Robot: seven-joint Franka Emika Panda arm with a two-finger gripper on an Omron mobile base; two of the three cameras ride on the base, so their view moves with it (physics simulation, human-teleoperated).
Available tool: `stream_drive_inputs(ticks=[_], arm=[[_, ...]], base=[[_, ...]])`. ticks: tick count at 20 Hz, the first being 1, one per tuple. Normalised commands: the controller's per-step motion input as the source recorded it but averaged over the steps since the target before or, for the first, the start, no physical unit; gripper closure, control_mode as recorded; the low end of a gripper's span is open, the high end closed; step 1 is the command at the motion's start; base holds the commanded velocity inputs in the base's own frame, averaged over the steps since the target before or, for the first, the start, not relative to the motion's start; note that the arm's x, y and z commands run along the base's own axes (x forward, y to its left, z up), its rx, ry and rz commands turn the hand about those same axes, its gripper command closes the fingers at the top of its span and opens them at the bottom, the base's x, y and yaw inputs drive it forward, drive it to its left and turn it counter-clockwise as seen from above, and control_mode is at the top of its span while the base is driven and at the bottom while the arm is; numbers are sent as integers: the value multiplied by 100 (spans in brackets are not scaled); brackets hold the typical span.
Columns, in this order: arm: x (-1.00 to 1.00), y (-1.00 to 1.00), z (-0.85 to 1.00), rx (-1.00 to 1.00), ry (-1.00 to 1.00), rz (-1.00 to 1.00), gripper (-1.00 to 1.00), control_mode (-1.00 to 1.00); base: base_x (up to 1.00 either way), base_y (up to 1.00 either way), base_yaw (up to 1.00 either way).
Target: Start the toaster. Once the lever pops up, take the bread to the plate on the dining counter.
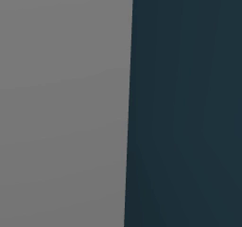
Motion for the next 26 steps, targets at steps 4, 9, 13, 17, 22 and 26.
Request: stream_drive_inputs(ticks=[4,9,13,17,22,26], arm=[[0,0,0,0,0,0,-100,-100],[0,0,0,0,0,0,-100,-100],[0,0,0,0,0,0,-100,-100],[0,0,0,0,0,0,-100,-100],[0,0,0,0,0,0,-100,-100],[0,0,0,0,0,0,-100,-100]], base=[[0,0,0],[0,0,0],[0,0,0],[0,0,0],[0,0,0],[0,0,0]])
